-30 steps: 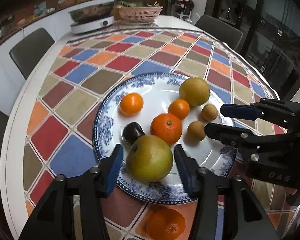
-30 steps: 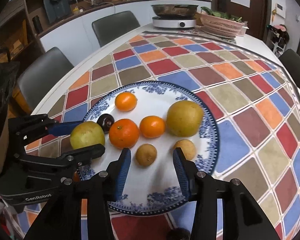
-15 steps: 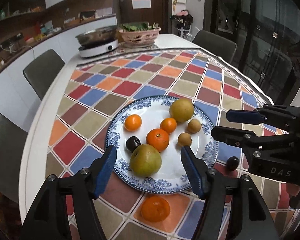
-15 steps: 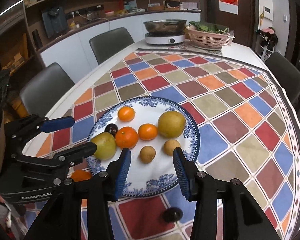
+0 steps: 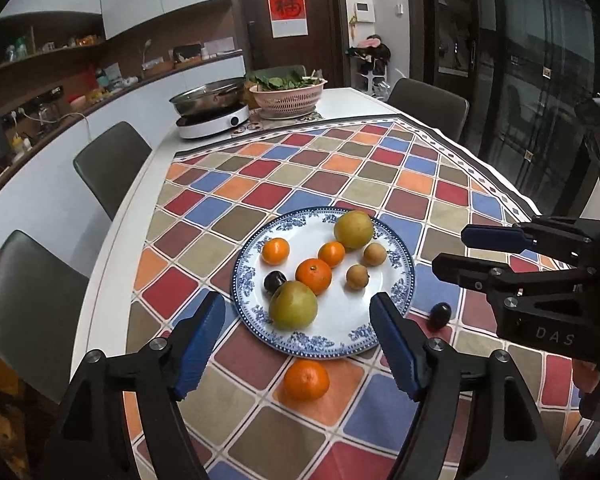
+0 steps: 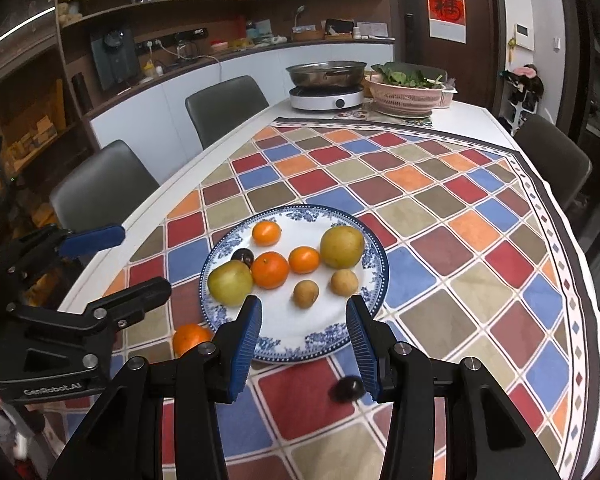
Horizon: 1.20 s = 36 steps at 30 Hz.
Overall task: Organize fruits
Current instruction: 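Withdraw both tools toward the last orange and dark plum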
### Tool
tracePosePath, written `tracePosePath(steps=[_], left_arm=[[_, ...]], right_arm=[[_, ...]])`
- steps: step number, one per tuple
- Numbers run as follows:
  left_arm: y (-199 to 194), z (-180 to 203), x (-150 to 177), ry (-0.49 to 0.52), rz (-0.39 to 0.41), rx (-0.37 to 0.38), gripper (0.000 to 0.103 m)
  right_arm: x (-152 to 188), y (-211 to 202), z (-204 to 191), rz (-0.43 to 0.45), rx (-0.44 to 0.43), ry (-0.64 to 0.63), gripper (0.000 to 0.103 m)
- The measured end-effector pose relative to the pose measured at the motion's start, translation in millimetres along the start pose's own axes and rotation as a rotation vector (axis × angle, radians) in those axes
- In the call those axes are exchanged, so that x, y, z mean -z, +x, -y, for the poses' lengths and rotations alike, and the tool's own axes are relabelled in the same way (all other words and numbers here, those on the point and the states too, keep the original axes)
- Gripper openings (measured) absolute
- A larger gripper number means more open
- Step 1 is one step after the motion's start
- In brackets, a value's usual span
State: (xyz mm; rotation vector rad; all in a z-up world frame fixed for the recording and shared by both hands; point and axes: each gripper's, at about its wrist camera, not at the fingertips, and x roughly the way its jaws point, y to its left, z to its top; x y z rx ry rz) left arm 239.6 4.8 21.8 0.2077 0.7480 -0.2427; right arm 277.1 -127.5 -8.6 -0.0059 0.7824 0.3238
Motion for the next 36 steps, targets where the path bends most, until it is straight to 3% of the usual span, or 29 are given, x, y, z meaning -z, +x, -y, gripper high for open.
tracePosePath(steps=[7, 19, 36], left_arm=[[-14.3, 0.5, 19.9, -0.056, -0.009, -0.011, 0.077], [0.5, -4.0, 64.6, -0.164, -0.101, -0.019, 0.078], [50.7, -3.4, 81.9, -0.125, -0.161, -0.039, 0.077]], right_arm=[[14.4, -13.3, -2.2, 0.017, 0.073, -0.018, 0.045], [48.1, -2.8, -0.3, -0.053, 0.093, 0.009, 0.045], [71.6, 32.3, 14.3, -0.128, 0.127, 0.053, 0.045]])
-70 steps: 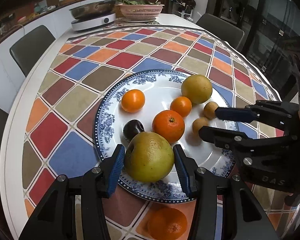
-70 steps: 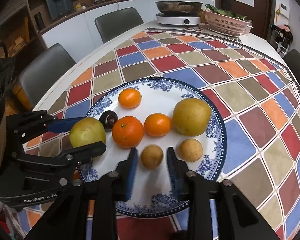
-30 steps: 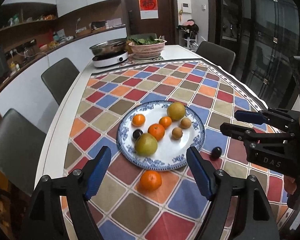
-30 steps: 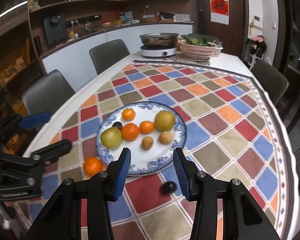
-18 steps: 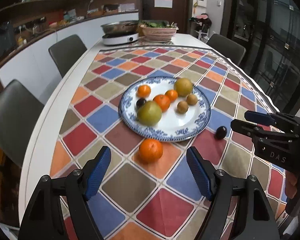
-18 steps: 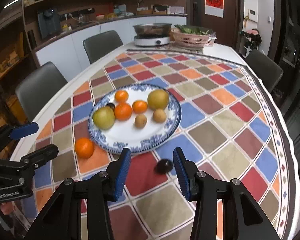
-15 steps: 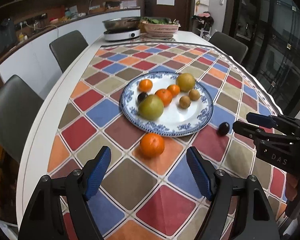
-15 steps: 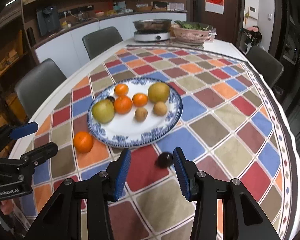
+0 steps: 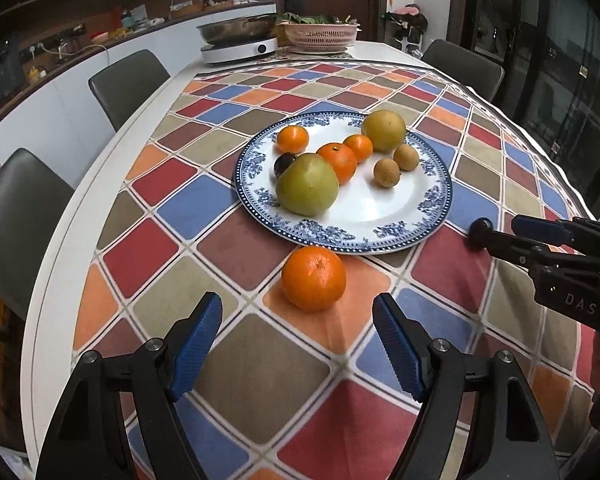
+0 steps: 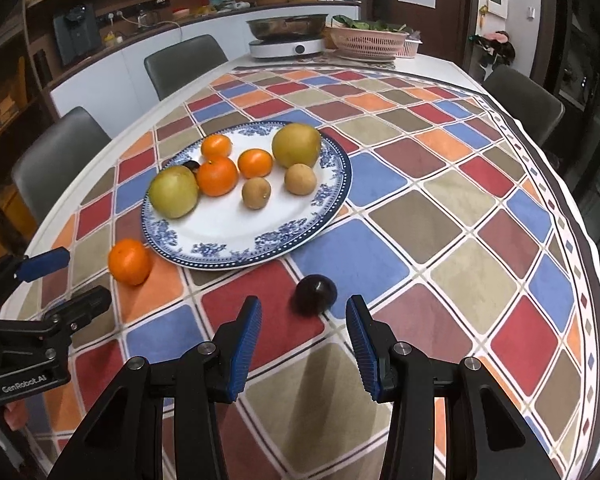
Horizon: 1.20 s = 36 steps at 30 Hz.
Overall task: Organize fruits
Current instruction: 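Withdraw both tools toward the last orange and dark plum, then grasp the orange with the left tool while the right tool grasps the dark plum, then carry the orange and plum onto the plate and open both tools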
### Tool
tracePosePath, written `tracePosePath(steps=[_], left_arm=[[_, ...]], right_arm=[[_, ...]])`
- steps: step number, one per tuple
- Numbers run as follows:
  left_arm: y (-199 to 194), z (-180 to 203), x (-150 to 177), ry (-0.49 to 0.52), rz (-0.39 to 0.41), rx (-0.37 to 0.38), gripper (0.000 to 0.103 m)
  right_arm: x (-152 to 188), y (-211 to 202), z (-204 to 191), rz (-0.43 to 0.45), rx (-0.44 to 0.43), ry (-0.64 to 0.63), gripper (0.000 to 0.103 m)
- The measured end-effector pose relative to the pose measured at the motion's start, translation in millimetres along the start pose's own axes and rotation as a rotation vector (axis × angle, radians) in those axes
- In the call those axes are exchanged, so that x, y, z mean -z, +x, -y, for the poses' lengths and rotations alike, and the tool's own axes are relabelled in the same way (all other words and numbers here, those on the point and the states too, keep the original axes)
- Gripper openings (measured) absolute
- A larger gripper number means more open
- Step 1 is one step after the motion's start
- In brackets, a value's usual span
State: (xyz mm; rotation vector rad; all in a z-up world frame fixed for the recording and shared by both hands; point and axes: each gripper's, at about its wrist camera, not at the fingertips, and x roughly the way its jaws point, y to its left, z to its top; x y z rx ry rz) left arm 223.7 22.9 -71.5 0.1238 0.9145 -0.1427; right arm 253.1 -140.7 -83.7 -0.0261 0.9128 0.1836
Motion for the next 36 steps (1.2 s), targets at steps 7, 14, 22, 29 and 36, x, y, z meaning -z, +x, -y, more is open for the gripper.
tracePosePath(steps=[7, 14, 22, 29, 36], left_arm=[[21.3, -2.7, -9.6, -0.015, -0.031, 0.021, 0.076], [32.4, -2.2, -13.2, -0.031, -0.054, 0.056, 0.051], [37.8, 1.2, -13.7, -0.03, -0.067, 0.075, 0.04], [25.7, 2.4, -13.3, -0.028, -0.044, 0.073, 0.04], [-3.1, 3.5, -11.4, -0.025, 0.01, 0.07, 0.04]], right_arm=[[-3.1, 18.7, 1.2, -0.033, -0.01, 0.007, 0.045], [-6.2, 26.2, 4.6, -0.038, -0.02, 0.022, 0.038], [-3.5, 32.8, 9.5, -0.06, -0.024, 0.039, 0.031], [-2.2, 23.1, 8.6, -0.037, -0.026, 0.041, 0.029], [-3.8, -0.2, 2.9, 0.011, -0.047, 0.032, 0.029]])
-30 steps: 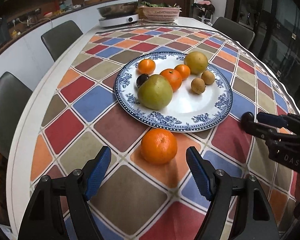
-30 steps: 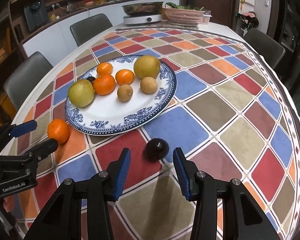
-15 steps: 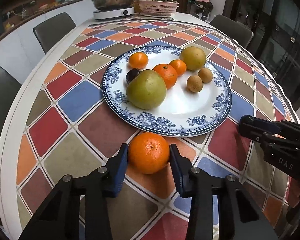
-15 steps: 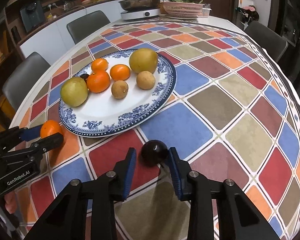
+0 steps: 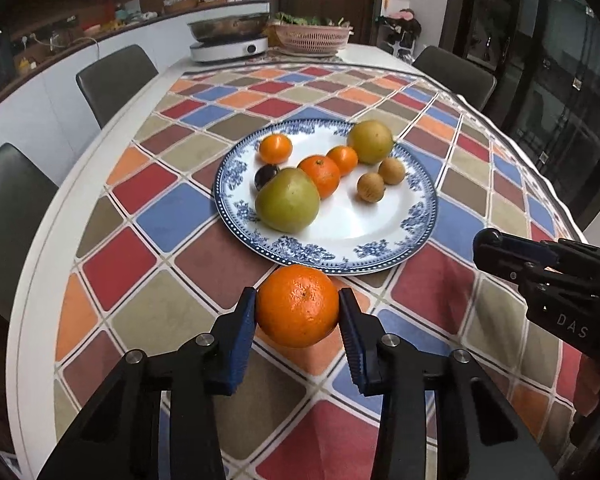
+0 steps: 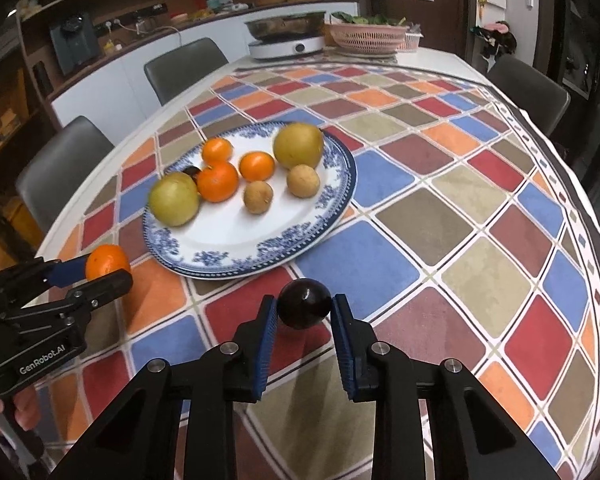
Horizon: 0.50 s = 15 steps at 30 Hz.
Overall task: Organize fruits
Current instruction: 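Carry the orange and plum onto the plate and open both tools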
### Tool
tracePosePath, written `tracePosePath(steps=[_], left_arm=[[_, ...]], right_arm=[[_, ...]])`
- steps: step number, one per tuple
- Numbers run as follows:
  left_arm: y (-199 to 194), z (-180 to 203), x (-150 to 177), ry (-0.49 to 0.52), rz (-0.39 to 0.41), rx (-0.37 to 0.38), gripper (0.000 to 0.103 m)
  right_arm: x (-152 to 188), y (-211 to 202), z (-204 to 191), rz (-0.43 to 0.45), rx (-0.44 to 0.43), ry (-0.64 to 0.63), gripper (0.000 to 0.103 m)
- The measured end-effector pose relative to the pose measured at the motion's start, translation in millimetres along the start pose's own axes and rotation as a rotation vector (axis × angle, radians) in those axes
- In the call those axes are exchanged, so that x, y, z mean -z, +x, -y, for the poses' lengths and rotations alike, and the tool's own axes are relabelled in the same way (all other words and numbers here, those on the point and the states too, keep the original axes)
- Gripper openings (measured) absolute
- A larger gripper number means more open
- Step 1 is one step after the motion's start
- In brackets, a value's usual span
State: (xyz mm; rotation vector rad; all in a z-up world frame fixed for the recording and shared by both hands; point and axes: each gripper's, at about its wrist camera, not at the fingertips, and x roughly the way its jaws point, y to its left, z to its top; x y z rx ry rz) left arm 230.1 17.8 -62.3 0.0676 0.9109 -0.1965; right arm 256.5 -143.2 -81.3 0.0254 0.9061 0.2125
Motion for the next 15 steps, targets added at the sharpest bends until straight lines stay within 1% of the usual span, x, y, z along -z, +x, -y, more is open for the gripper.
tracePosePath(steps=[9, 15], left_arm=[[-26.4, 4.7, 4.7, -0.005, 0.037, 0.007, 0.04], [-48.2, 9.0, 1.8, 0.007, 0.081, 0.011, 0.04]], right_arm=[[-1.9, -32.7, -12.5, 0.069, -0.029, -0.027, 0.029], [-5.3, -52.4, -17.5, 0.117, -0.052, -0.035, 0.029]])
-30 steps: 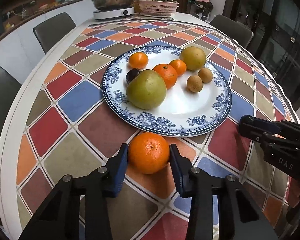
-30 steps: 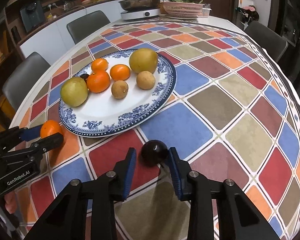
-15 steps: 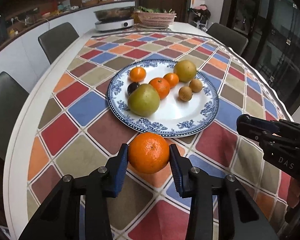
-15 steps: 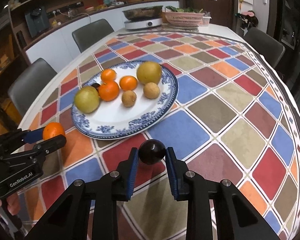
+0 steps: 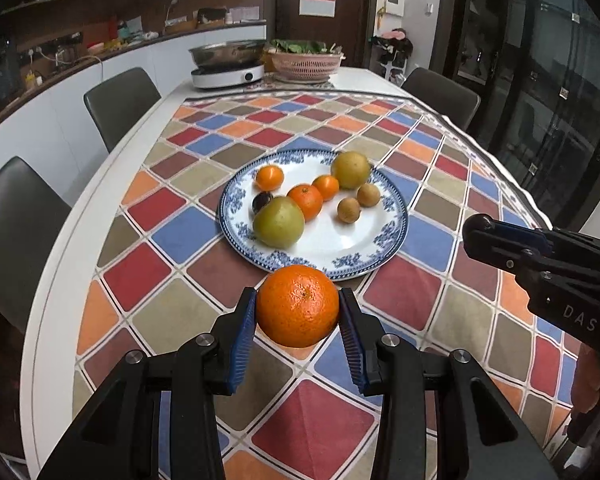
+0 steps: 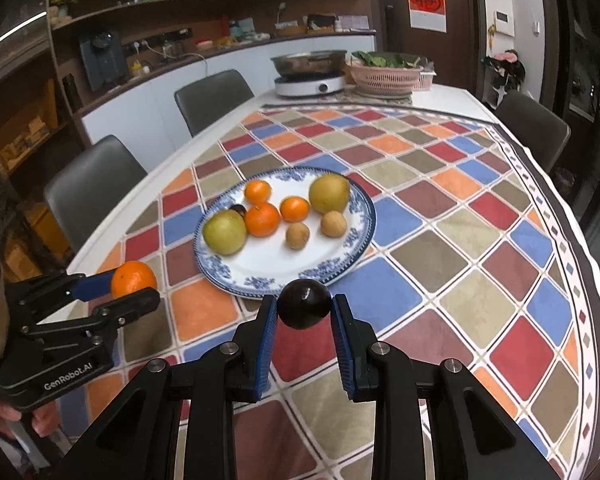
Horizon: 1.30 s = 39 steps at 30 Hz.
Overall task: Organize fruits
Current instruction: 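Carry the orange and plum onto the plate and open both tools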
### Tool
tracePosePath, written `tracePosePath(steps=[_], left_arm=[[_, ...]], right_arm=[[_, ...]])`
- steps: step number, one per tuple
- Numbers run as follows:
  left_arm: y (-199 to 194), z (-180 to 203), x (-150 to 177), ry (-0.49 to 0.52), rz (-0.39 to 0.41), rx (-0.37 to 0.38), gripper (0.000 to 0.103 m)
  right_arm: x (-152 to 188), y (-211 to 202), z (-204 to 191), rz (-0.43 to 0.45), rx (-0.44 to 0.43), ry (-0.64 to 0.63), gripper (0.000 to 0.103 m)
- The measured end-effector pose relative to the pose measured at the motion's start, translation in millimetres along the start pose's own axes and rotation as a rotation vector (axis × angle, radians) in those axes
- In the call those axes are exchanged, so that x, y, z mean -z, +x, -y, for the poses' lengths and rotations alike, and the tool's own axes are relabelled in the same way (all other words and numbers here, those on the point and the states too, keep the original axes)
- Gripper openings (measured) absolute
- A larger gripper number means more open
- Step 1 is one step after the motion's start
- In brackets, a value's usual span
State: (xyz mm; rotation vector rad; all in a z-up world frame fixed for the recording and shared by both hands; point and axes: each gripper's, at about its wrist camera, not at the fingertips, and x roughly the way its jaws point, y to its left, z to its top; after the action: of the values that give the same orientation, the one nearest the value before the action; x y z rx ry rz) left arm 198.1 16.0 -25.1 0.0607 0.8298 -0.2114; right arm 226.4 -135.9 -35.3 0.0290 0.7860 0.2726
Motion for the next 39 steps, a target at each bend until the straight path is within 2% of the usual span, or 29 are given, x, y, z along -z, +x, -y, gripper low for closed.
tracePosePath(steps=[8, 21, 28, 39], left_arm=[[-25.4, 3.6, -12.1, 0.021, 0.079, 0.004, 0.04], [-42.7, 7.1, -38.7, 0.063, 0.145, 0.01, 0.04], [-43.9, 6.0, -57.5, 0.085, 0.176, 0.016, 0.04], [-19.9, -4.9, -79.7, 0.1, 0.169, 0.027, 0.04]], right_arm=[[-10.1, -21.3, -3.9, 0.061, -0.031, -0.006, 0.029], [-28.5, -35.1, -8.4, 0.121, -0.057, -0.016, 0.029], [-43.4, -34.1, -11.8, 0.139, -0.069, -0.036, 0.029], [-66.1, -14.3, -16.7, 0.138, -0.078, -0.07, 0.029]])
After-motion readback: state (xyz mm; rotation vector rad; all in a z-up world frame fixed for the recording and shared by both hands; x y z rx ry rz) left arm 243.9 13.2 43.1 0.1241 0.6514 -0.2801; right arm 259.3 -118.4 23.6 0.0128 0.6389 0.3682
